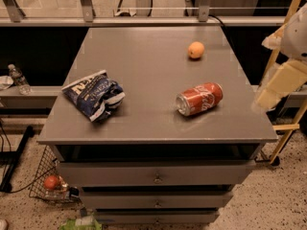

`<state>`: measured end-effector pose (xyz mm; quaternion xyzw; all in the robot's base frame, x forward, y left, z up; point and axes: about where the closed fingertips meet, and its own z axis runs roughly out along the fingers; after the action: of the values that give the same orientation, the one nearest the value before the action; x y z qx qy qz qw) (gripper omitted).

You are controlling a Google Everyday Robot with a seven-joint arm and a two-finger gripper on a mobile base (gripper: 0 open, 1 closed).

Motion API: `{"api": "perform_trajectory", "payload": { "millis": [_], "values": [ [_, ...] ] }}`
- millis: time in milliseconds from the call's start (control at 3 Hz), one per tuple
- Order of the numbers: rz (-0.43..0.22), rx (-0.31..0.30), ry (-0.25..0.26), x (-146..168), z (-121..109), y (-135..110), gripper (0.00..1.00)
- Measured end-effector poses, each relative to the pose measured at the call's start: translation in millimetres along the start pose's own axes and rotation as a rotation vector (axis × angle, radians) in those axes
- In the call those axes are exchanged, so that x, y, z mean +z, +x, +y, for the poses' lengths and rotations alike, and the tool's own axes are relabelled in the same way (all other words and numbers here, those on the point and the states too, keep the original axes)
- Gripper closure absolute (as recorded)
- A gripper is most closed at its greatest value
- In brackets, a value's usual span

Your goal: Move orange near coke can

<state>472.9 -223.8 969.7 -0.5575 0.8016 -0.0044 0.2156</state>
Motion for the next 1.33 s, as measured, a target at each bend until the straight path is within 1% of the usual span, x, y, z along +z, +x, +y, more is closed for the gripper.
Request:
{"api": "perform_trajectory", "payload": {
  "millis": [333,667,1000,1333],
  "values": [
    [-0.151,0.098,0.013,26,-63,-5,0.00],
    [-0.296,0.213,0.068,50,-138,-22,0.00],
    [-0.333,0.222,0.105,44,-160,-25,0.00],
    [-0.341,0.261,0.090,62,-158,-29,0.00]
  ]
}}
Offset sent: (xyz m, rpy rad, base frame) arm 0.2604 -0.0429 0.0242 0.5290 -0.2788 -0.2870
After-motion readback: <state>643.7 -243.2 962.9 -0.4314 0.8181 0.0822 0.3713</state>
